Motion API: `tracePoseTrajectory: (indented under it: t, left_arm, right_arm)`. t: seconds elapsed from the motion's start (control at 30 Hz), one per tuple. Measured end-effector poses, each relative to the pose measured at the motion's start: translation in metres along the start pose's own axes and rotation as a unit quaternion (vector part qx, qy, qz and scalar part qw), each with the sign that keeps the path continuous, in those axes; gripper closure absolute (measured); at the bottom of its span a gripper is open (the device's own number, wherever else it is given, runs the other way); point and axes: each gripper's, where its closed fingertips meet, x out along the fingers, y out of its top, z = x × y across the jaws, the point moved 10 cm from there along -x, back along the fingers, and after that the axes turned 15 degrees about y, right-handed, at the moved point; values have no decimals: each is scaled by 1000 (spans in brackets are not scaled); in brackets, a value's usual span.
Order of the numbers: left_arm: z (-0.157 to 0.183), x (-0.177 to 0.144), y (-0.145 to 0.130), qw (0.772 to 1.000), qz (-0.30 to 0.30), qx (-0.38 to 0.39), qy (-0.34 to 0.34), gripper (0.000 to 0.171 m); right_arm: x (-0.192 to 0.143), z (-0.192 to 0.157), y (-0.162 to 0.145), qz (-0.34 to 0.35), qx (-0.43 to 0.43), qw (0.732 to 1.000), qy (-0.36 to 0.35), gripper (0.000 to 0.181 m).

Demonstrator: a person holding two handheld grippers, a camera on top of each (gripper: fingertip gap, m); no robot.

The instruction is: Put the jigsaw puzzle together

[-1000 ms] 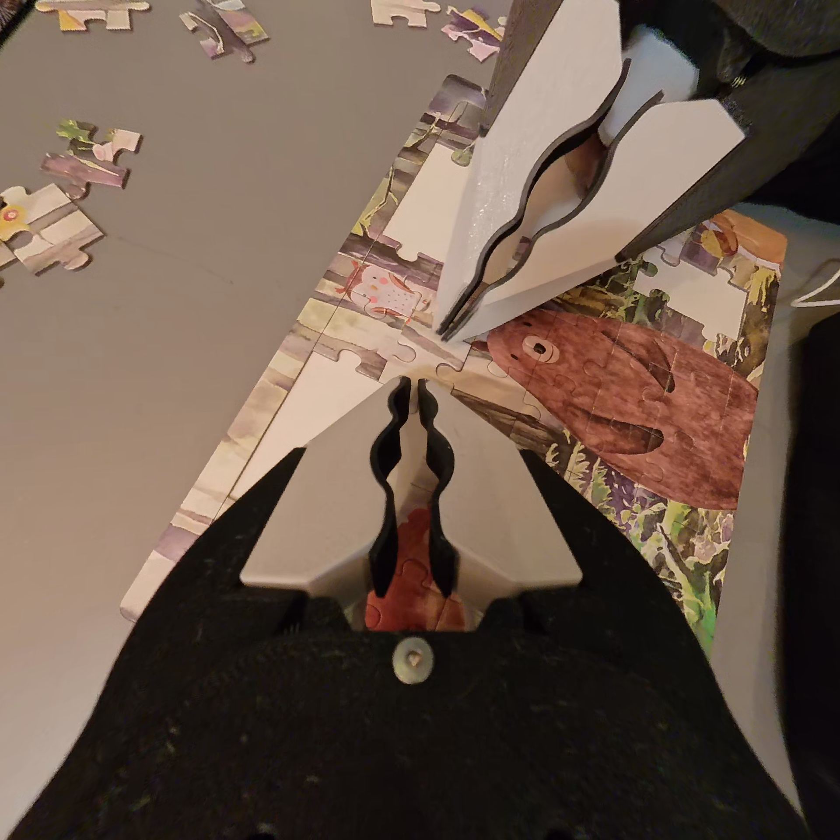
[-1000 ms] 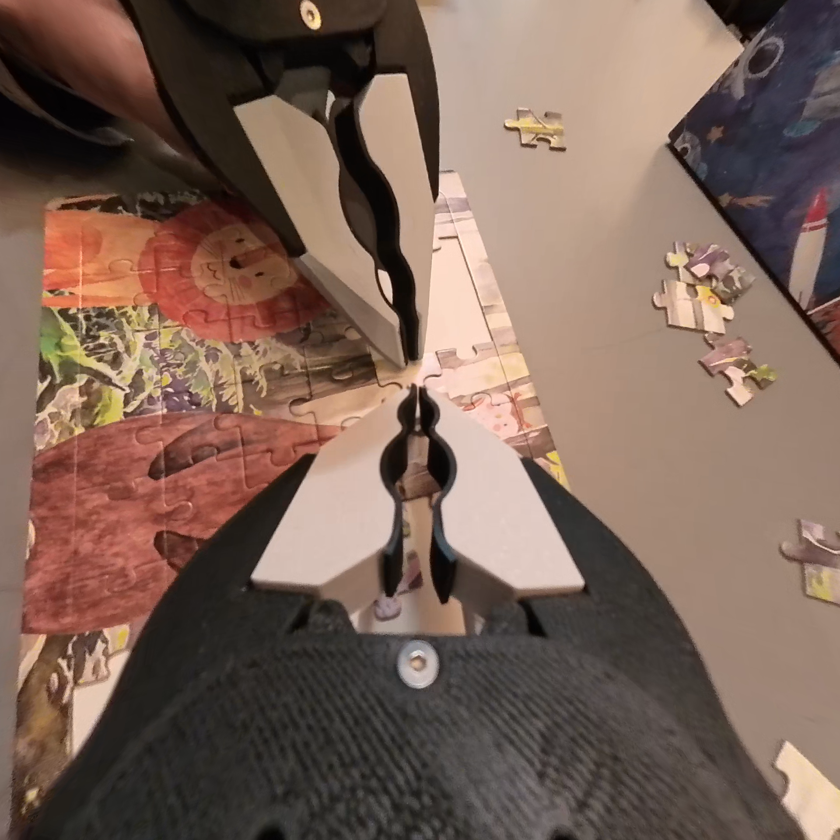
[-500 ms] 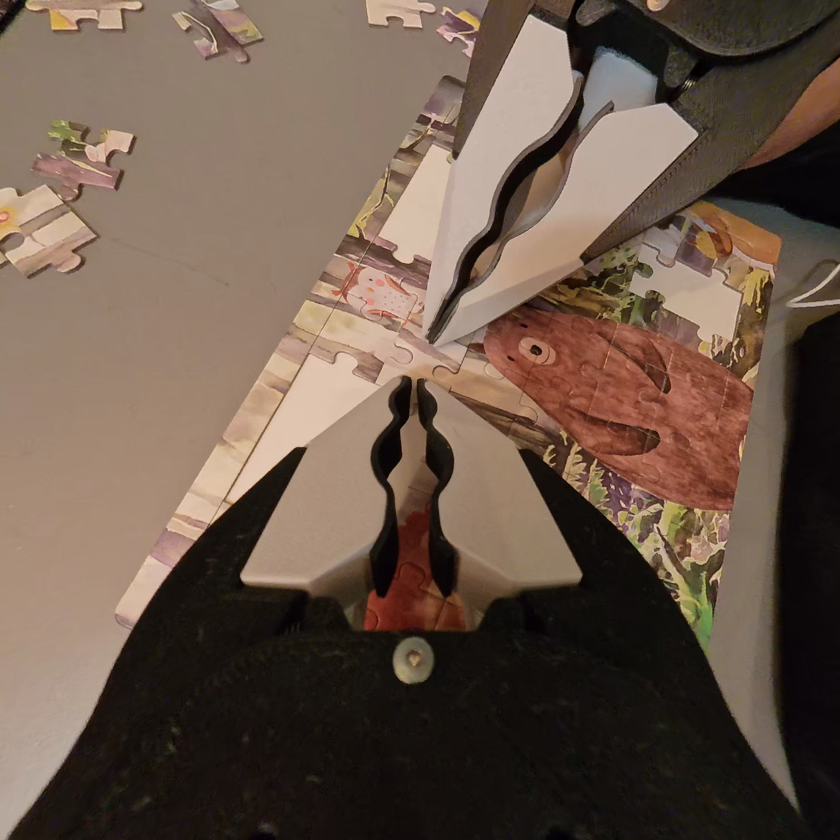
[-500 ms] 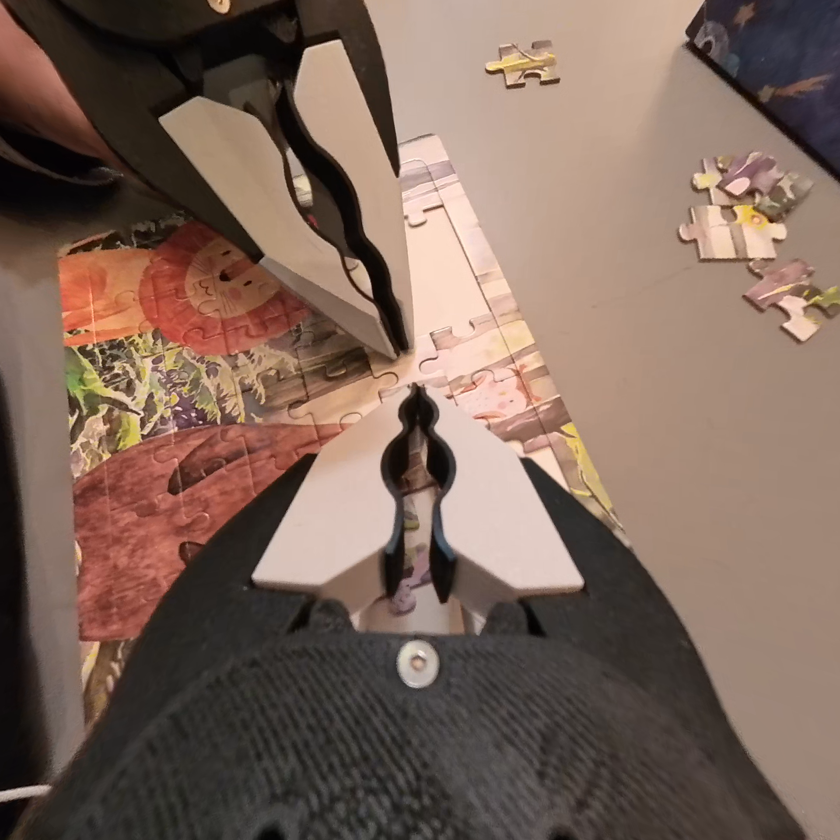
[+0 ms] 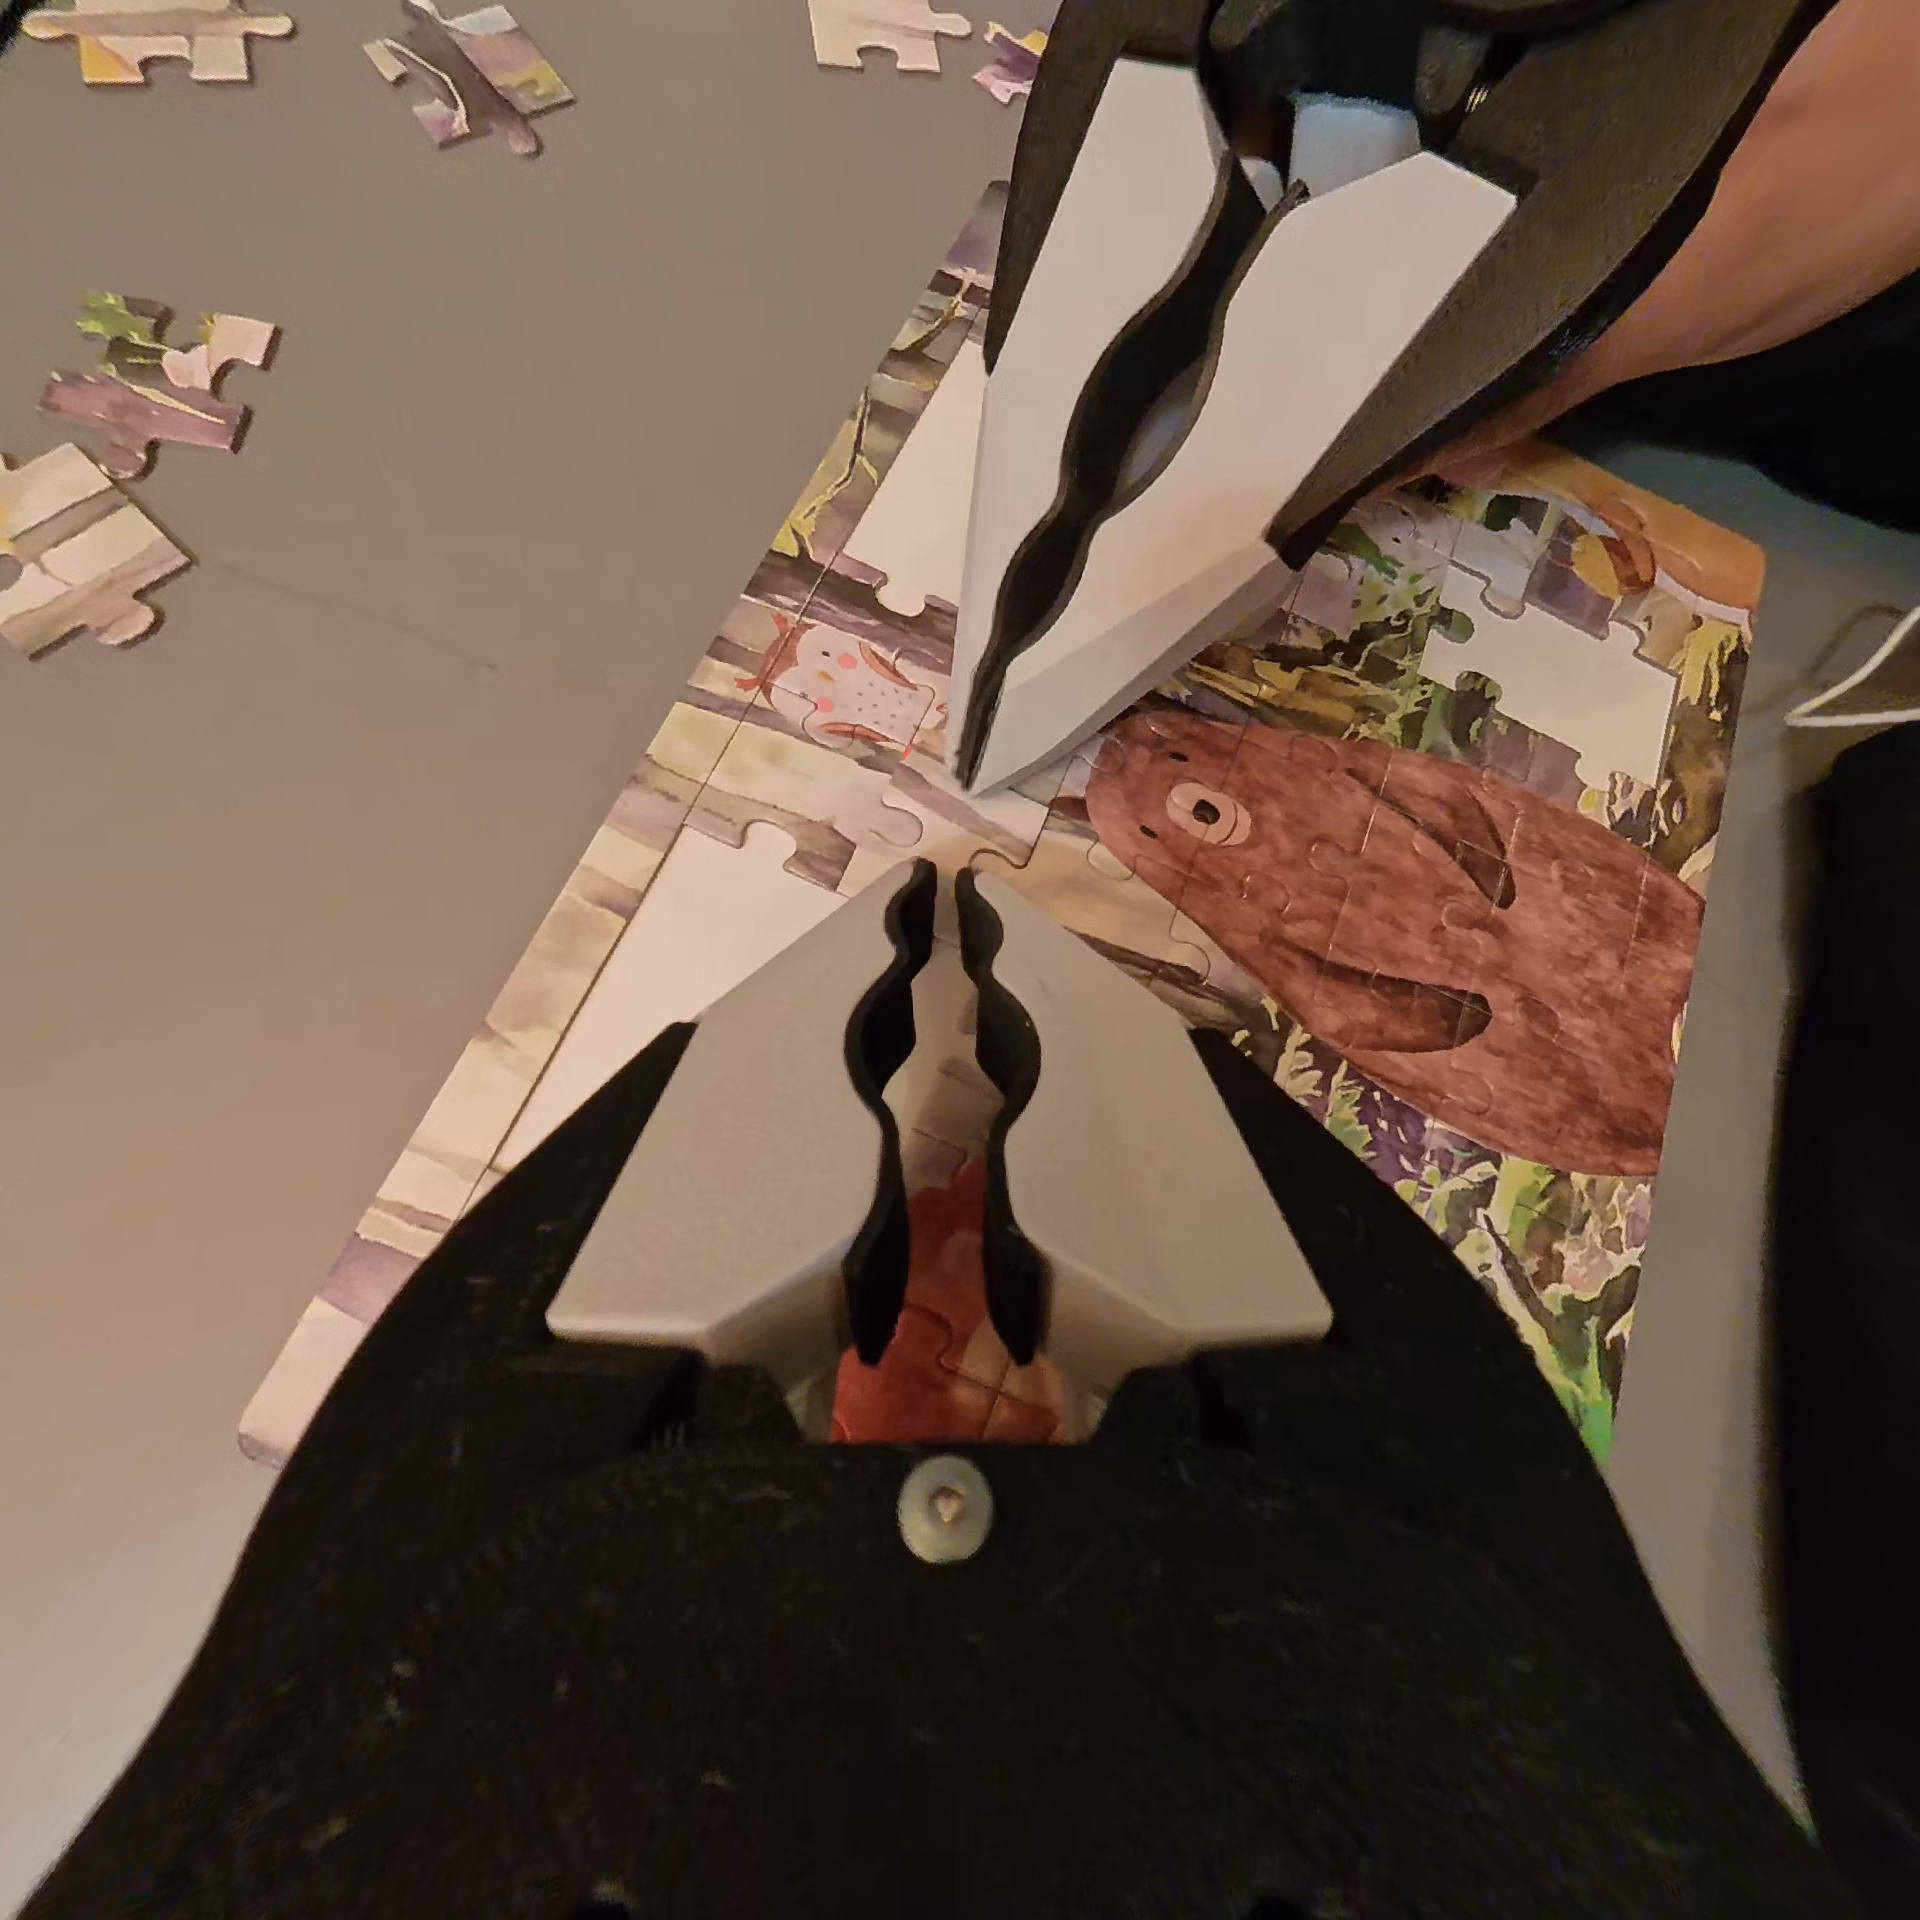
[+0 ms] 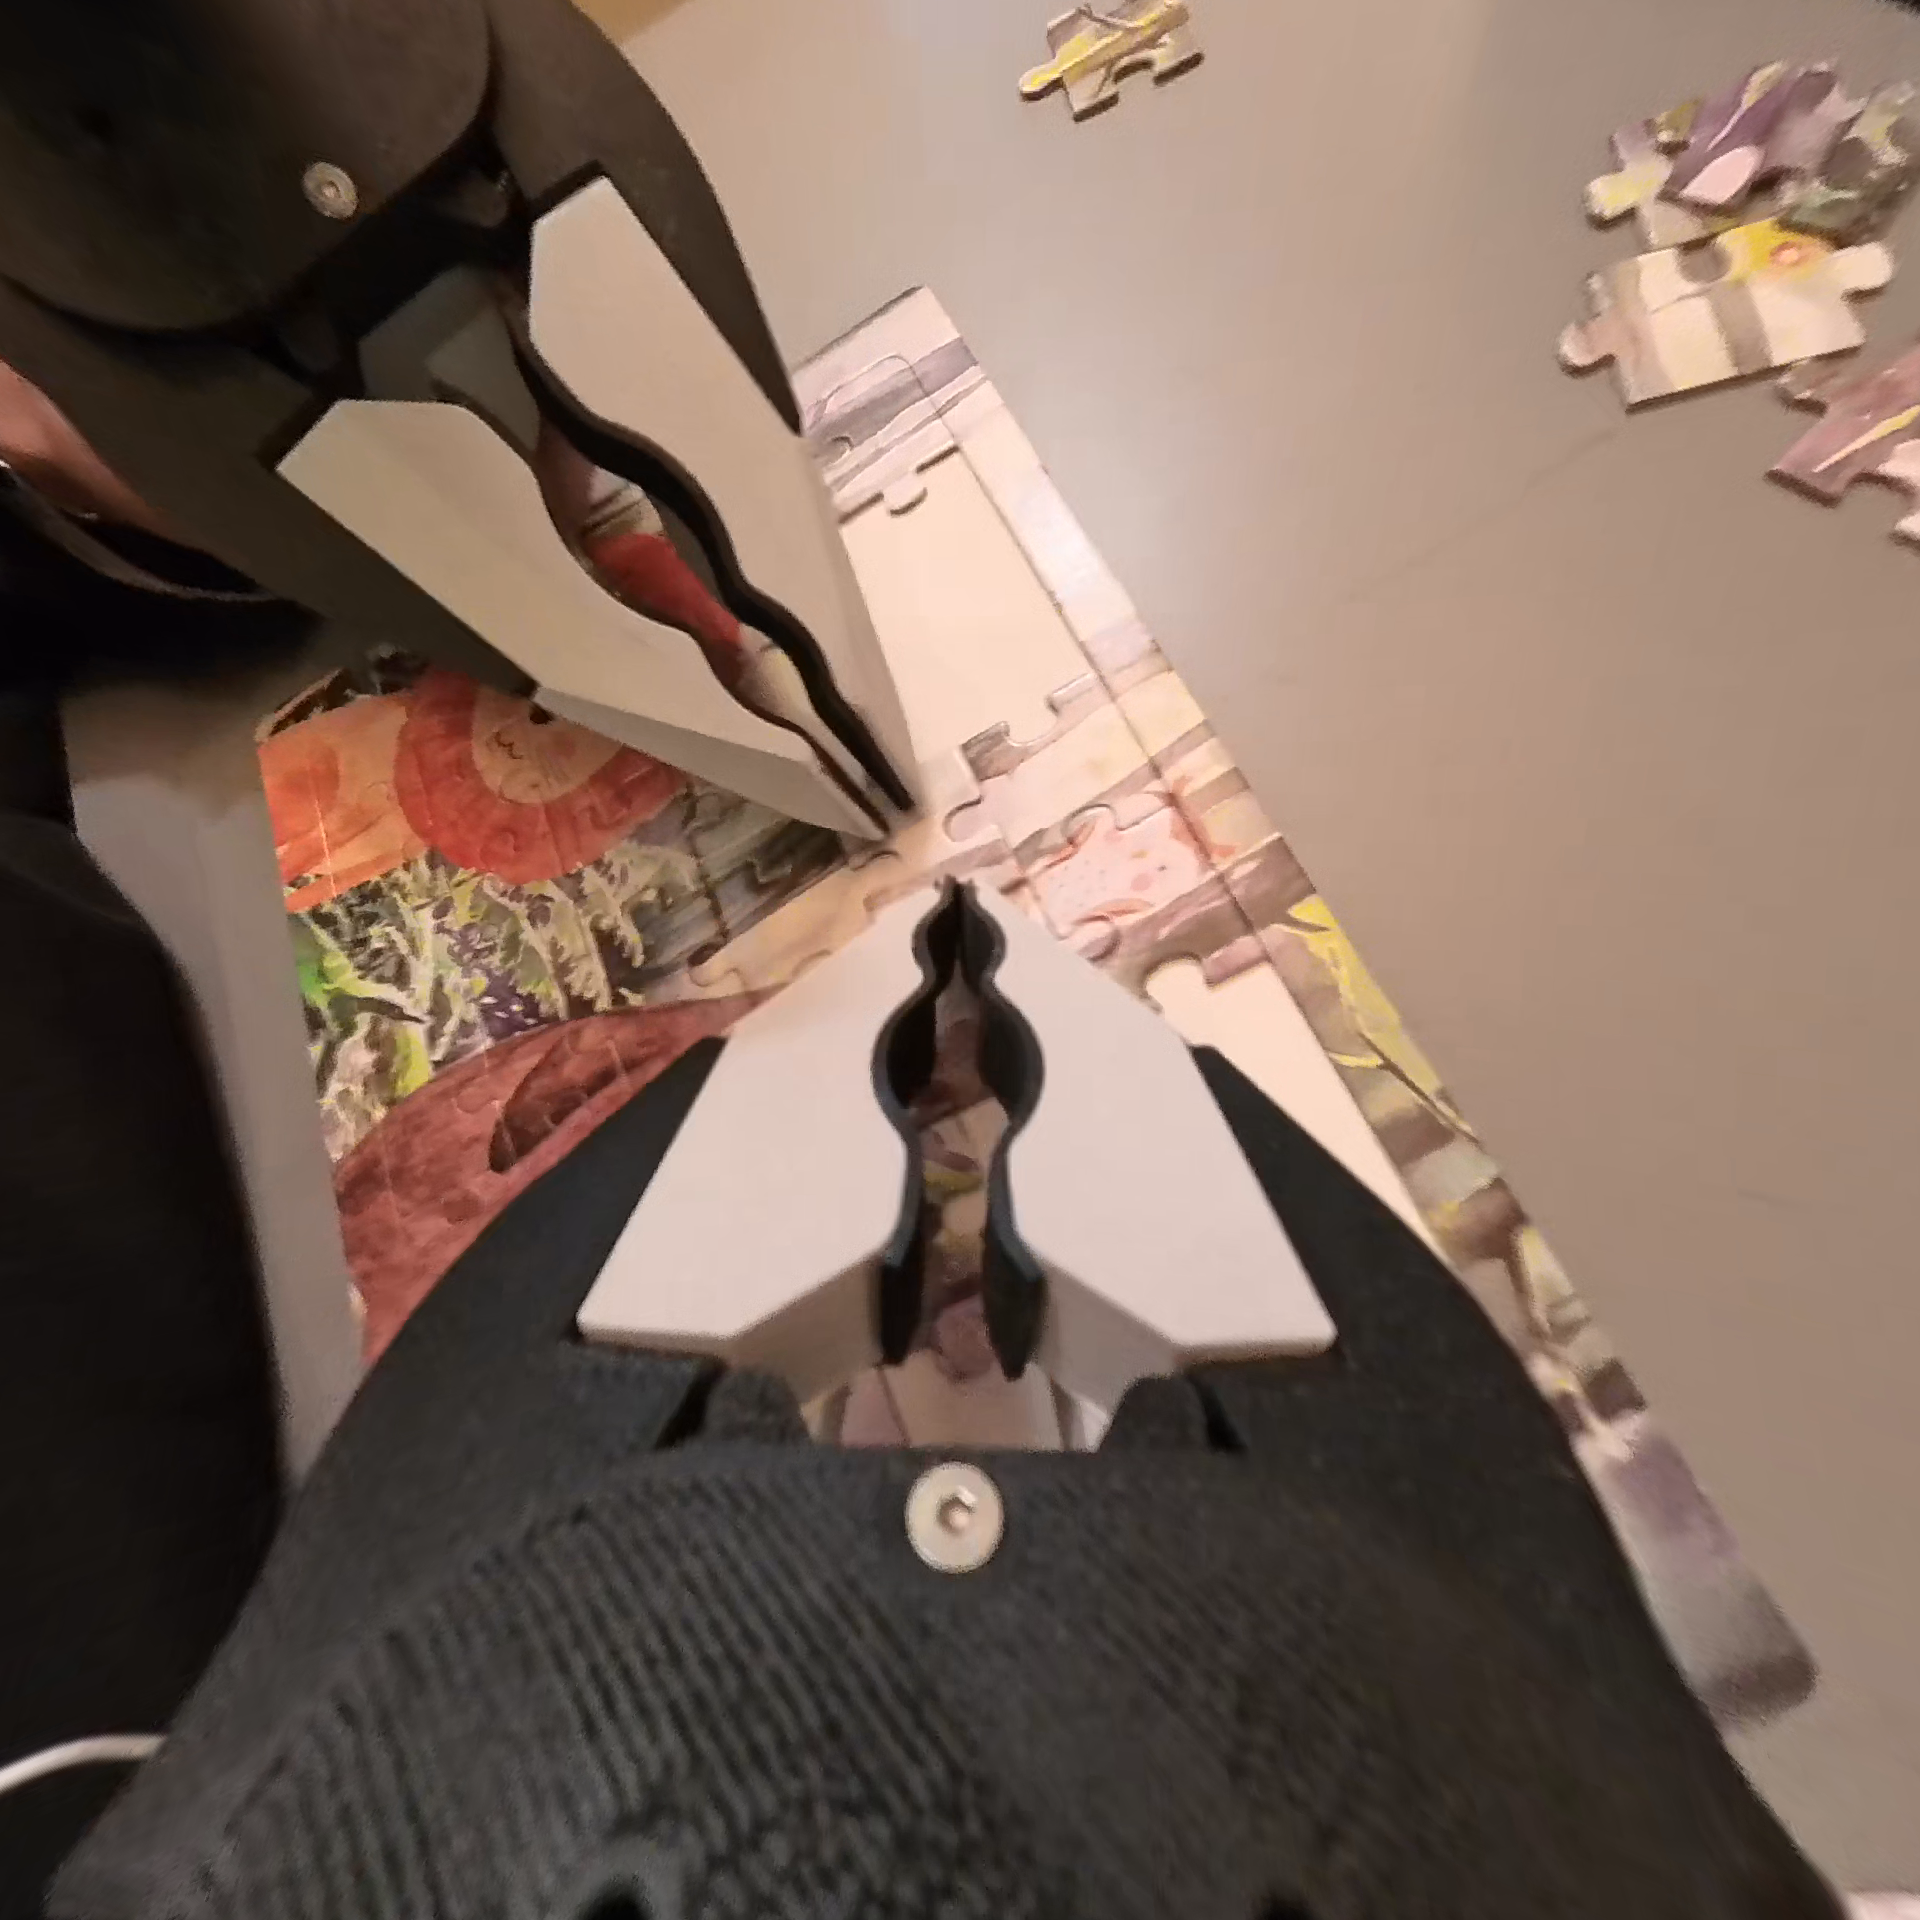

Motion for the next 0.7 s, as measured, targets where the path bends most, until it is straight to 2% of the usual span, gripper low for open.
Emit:
tracePoseTrajectory:
  t: [0.1,0.2,0.33,0.5,0.7]
  left_arm:
    - [-2,-4,1,1000,14,-4,4,169]
    - [-8,-10,2,999,29,-20,2,169]
    - [-10,-8,0,999,24,-31,-8,167]
    - [-6,-3,-1,1000,6,-6,11,164]
    - [-5,-2,-1,1000,7,-11,4,163]
  right_arm:
    - [-19,8,0,52,-15,998,-35,181]
    - [-36,11,2,107,-13,994,-8,181]
    - [-23,3,1,59,-50,997,-5,181]
    - [-1,-3,-4,-12,-82,996,-24,181]
    - [-2,-1,-5,-11,-65,998,-13,181]
